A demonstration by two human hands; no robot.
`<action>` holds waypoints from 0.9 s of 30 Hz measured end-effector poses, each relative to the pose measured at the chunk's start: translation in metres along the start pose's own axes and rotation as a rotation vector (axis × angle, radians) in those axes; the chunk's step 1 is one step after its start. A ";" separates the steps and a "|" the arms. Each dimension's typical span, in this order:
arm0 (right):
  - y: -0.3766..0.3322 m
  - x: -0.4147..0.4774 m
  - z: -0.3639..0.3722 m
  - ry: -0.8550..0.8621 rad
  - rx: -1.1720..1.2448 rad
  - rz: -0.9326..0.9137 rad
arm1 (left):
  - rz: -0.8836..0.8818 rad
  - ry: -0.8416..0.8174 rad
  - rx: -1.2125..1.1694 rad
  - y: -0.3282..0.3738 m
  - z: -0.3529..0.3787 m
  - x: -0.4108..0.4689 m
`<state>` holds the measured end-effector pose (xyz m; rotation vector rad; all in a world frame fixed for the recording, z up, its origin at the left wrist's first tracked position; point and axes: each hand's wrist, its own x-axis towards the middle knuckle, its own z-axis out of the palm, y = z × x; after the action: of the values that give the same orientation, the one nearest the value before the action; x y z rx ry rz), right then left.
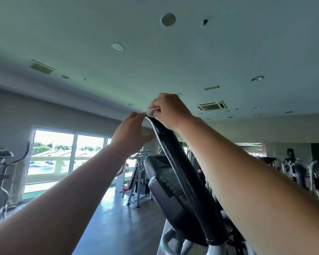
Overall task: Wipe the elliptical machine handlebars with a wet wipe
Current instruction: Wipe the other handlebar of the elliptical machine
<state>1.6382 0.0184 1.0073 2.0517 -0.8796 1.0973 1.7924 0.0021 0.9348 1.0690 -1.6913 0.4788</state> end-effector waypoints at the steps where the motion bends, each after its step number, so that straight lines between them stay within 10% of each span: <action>1: 0.000 -0.009 0.001 -0.024 -0.009 -0.028 | -0.006 -0.009 0.019 -0.001 0.002 -0.003; 27: 0.052 -0.017 0.012 0.121 0.486 0.185 | 0.049 0.042 0.104 0.041 -0.010 0.007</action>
<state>1.5948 -0.0165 0.9994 2.2855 -0.8106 1.6497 1.7633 0.0276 0.9519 1.0867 -1.6737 0.6219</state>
